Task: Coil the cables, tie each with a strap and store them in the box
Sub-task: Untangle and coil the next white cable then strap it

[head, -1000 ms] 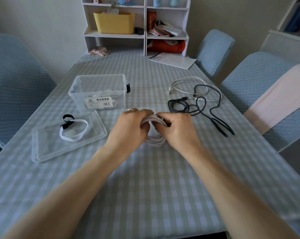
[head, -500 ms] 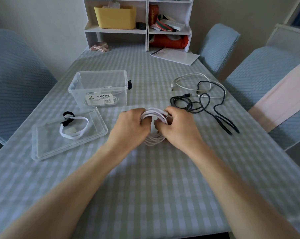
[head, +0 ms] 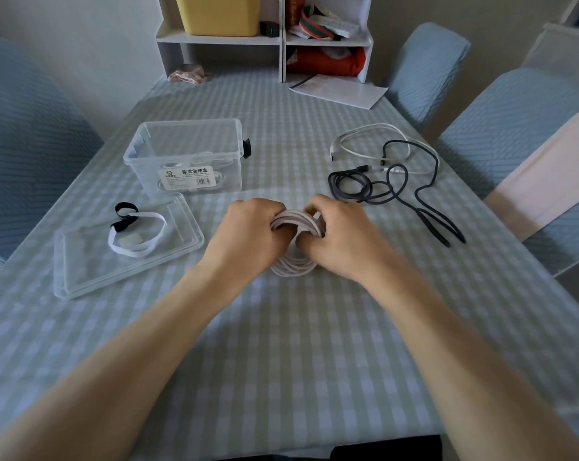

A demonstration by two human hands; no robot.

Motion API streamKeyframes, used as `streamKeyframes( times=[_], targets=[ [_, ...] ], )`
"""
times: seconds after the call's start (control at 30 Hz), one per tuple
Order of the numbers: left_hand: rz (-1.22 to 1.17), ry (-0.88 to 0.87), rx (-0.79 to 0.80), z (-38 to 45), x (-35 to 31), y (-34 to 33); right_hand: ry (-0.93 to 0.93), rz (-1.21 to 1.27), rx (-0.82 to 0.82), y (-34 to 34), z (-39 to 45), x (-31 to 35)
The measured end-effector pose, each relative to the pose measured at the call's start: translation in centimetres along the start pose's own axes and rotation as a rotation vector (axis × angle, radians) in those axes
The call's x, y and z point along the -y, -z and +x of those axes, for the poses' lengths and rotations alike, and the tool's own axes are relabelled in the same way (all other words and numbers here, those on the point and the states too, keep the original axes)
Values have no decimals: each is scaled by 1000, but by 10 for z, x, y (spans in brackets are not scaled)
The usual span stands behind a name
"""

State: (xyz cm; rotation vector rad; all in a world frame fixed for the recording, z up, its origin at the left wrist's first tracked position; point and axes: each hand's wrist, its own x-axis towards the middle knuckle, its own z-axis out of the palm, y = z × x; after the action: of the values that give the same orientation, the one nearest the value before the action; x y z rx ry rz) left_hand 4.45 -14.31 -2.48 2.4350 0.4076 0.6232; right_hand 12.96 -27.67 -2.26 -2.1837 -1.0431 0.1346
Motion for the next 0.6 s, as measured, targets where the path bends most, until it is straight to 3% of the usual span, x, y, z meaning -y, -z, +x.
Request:
streamKeyframes(
  times=[0.17, 0.3, 0.4, 0.47, 0.6],
  targets=[
    [73, -68, -26, -5, -7, 1, 13, -56, 47, -2, 3, 0],
    [-165, 179, 45, -2, -12, -3, -62, 110, -36, 0, 5, -6],
    [-285, 289, 154, 0, -6, 2, -81, 78, 28, -1, 2, -6],
    [-235, 253, 187, 1, 0, 6, -94, 45, 78, -1, 2, -6],
    [-10, 4, 164, 0, 3, 10, -123, 72, 98, 6, 6, -12]
  ],
)
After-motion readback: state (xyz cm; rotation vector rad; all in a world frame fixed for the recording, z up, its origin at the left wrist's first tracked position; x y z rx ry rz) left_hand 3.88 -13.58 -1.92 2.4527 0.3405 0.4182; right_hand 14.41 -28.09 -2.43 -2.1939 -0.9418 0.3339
